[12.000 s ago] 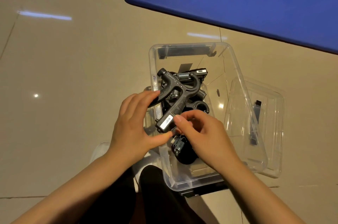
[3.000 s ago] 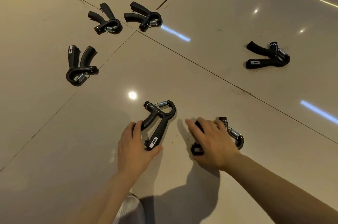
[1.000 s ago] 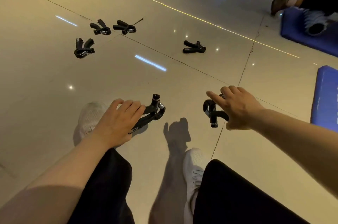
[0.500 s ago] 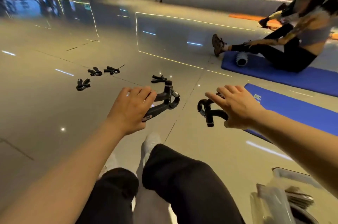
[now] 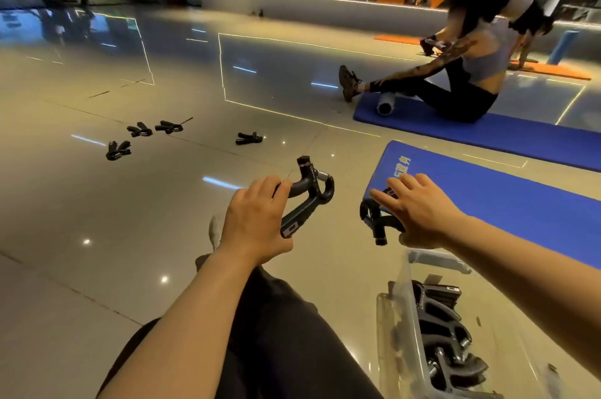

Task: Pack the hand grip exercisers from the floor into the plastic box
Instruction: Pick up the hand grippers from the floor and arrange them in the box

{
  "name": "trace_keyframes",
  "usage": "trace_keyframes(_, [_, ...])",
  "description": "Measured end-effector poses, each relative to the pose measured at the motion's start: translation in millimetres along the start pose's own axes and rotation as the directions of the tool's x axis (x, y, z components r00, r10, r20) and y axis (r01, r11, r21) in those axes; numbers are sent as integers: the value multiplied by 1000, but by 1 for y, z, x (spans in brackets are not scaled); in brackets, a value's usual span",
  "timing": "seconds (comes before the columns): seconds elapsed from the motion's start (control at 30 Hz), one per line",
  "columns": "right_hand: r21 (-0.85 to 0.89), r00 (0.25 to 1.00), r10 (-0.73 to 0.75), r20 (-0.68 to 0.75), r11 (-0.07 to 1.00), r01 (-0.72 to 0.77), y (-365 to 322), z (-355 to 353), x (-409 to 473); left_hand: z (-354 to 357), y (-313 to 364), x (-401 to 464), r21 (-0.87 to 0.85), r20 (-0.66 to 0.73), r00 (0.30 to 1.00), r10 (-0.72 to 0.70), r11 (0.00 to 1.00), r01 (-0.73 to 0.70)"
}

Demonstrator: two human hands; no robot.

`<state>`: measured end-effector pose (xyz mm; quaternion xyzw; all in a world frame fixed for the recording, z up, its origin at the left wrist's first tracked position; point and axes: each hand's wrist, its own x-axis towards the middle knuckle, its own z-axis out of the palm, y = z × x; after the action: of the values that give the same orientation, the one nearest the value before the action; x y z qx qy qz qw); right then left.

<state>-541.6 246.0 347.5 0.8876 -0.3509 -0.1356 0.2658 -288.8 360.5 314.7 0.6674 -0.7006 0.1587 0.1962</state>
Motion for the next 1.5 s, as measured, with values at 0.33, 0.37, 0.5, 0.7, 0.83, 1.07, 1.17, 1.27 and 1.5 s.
trace_keyframes(0.33, [161,984,115,136,978,-137,54,40,-106,-6,94,14,-125,-116,993,-28,992,14])
trace_keyframes(0.37, [165,981,118,151,976,-143,59,43,-113,-4,100,13,-121,-111,994,17,992,-30])
trace_keyframes(0.5, [155,976,127,180,976,-155,71,57,-135,9,115,12,-35,-58,979,195,980,-197])
trace_keyframes(0.7, [159,974,115,198,976,-147,71,82,-146,31,138,28,-87,73,977,198,978,-192])
trace_keyframes(0.83, [196,978,99,182,971,-135,66,97,-143,51,159,34,-258,158,983,87,965,-44])
trace_keyframes(1.07, [275,995,25,101,960,-52,66,115,-141,75,152,25,-167,292,922,255,963,-213])
trace_keyframes(1.17, [302,999,34,22,952,-40,67,120,-146,86,159,27,-168,326,869,373,927,-335])
trace_keyframes(1.27, [357,996,52,-73,934,-22,67,126,-154,92,170,33,-185,298,844,445,895,-407])
trace_keyframes(1.5, [446,991,127,-49,891,-92,67,152,-171,110,183,36,-300,177,843,507,844,-444])
